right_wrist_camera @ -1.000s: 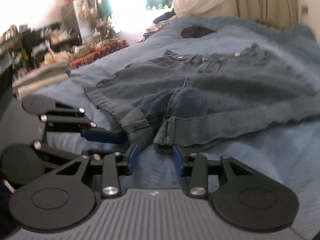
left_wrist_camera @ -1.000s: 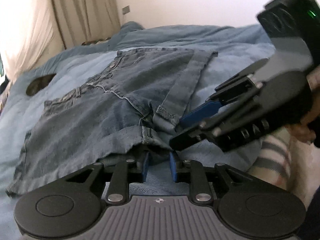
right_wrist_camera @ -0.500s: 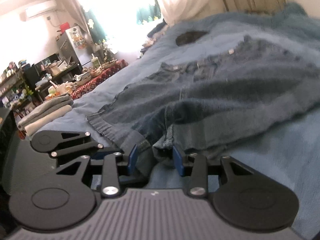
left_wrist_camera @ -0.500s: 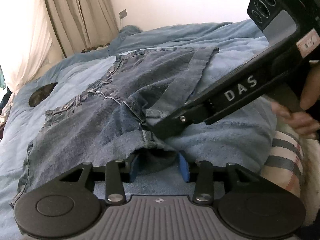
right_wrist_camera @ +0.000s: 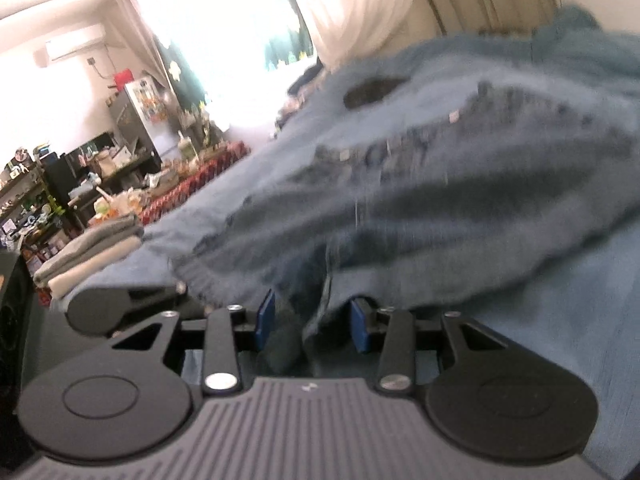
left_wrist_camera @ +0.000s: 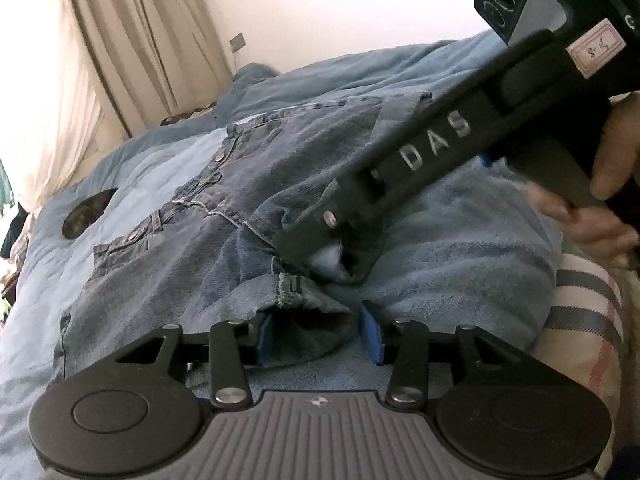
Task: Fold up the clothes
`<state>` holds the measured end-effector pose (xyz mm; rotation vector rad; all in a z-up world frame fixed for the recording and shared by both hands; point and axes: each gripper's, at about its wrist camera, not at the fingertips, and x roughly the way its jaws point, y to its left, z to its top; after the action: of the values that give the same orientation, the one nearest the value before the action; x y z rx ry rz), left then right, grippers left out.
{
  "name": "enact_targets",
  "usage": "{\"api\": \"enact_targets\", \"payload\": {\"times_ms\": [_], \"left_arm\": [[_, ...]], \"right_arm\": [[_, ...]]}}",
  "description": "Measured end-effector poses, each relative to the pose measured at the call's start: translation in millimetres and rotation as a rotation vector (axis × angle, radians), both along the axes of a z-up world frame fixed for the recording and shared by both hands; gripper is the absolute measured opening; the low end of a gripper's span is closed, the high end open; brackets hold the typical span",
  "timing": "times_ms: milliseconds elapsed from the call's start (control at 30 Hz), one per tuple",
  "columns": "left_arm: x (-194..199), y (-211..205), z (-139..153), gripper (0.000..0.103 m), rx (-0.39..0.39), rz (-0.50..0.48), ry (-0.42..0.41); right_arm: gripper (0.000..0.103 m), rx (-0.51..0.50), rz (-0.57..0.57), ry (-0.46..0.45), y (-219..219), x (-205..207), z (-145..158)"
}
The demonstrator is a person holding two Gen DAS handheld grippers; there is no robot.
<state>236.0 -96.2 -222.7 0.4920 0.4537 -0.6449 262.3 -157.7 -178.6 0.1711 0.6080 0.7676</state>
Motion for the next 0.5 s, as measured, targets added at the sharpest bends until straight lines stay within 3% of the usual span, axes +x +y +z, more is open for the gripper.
{"api": "enact_targets", "payload": {"times_ms": [100,167,233,333,433,500], "left_arm": [[2.8,6.1,1.5,0.036,-0.028,0.015,0.028],[4.6,10.5,2.0,0.027,-0.044,0.025,0.041],[4.9,14.7,2.6,0.020,-0.060,0.036,0.048],[4.7,16.8,2.5,0.018,-0.083,0.050,0.059],[3.7,7.7,-0.6,0.028,-0.050,0.026,0.038],[0.7,0.1,-2.6,0.034,-0.002,0.012,-0.008]], "right_arm": [[0.041,-0.096,0.035,-0.031,5.8,1.7,0.8],[0.017,-0.181,0.064,-0.047,11.1,-0.8,-1.3],[0.014,-0.249,0.066,-0.083,16.1,-8.3,-3.3],[0.014,-0.284,0.067,-0.117,22.0,-17.4,-6.2],[0.035,-0.335,0.051,-0.135,32.3,-16.0,-12.4],[0.030,-0.369,0.056,-0.156,38.4,-15.1,-15.7]]}}
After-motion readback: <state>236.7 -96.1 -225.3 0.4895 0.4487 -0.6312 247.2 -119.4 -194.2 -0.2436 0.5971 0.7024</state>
